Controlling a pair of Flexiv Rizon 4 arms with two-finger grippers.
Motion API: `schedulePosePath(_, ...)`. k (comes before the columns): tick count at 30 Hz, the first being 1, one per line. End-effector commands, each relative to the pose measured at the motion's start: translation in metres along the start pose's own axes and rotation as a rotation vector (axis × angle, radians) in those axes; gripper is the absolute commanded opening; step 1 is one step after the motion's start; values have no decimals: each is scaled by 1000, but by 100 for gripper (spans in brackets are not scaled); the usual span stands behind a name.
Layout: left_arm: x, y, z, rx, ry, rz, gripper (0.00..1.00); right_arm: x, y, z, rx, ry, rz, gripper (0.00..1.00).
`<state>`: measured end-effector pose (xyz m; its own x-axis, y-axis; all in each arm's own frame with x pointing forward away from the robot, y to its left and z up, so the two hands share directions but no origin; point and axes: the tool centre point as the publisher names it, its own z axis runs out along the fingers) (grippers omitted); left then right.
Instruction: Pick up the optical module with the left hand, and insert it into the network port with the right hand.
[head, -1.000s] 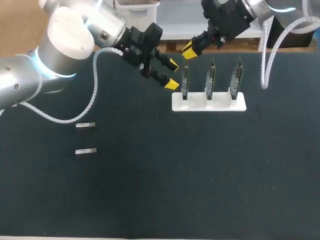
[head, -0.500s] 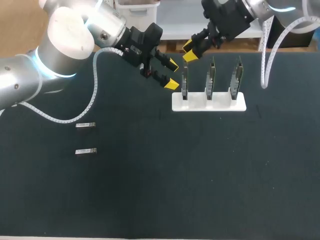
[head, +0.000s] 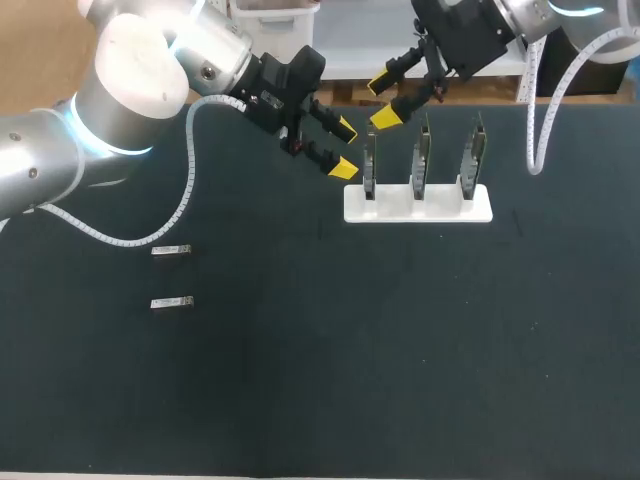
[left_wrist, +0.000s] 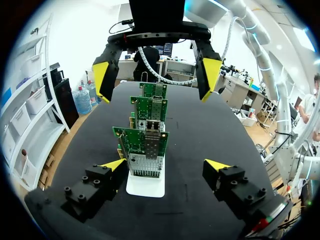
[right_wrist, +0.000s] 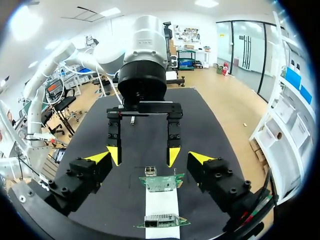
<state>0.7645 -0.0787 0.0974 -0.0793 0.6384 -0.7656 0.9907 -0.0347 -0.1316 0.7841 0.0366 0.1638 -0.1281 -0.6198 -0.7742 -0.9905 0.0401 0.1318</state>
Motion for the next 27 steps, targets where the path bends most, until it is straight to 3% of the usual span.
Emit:
schedulePosePath(1, 0, 0, 0, -1, 3, -1, 100, -1, 1, 0, 4, 1, -2, 100)
schedulePosePath(2, 0, 0, 0, -1, 3, -1, 100, -1, 1, 0, 8, 3, -3, 44)
schedulePosePath(4, 0, 0, 0, -1, 3, -1, 100, -1, 1, 1, 15, 2, -2, 0)
schedulePosePath(27, 0, 0, 0, -1, 3, -1, 100, 4, -2, 10, -8, 18, -1, 0)
